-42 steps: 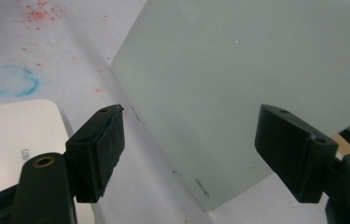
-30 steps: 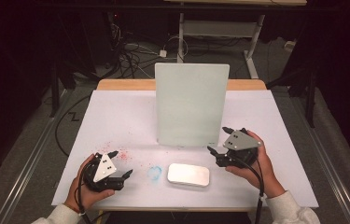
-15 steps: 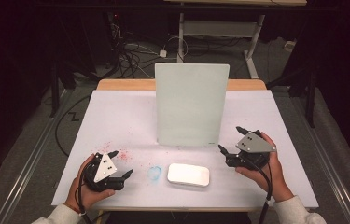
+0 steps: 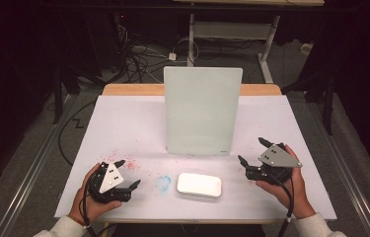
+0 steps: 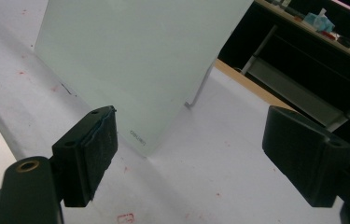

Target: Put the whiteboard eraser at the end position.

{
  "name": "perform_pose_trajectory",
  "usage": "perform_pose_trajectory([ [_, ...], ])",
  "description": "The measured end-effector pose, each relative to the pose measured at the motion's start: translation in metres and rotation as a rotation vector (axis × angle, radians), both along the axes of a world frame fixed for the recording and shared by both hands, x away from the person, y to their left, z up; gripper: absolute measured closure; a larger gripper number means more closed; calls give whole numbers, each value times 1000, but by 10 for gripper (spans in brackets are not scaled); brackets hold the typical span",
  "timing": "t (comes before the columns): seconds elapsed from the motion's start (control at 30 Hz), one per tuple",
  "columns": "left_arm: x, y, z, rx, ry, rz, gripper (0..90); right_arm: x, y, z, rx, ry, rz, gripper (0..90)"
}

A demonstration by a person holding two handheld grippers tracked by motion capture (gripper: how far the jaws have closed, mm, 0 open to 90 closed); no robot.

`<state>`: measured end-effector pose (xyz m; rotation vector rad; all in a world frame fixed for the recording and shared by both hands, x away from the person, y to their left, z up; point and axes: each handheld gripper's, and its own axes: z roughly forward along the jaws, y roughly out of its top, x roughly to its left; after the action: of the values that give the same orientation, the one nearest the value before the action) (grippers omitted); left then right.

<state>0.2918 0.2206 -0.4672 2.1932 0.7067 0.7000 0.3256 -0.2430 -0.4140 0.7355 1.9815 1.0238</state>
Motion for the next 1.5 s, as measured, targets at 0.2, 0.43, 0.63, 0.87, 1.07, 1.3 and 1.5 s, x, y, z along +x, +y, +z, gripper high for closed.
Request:
perform_pose_trajectory([
  [0.2,1,0,-1,-3,4,-3,195,-6,-10,-3,28,-19,-13,194],
  [0.43,3,-2,-2,2,8,-4,195,-13,-22,-8,35,-31,-33,198],
  [0.63,4,-2,-3,1,11,-1,195,-15,-37,-12,49,-3,-60,199],
  [0.87,8,-5,-4,10,12,6,197,-23,-52,-24,54,15,-78,191],
  [1.07,8,-7,-3,12,10,11,194,-32,-65,-36,84,41,-93,190],
  [1.3,7,-7,-3,5,4,21,191,-36,-67,-50,101,96,-80,192],
  [1.5,6,-6,-2,4,0,18,191,-38,-60,-49,69,76,-61,191],
])
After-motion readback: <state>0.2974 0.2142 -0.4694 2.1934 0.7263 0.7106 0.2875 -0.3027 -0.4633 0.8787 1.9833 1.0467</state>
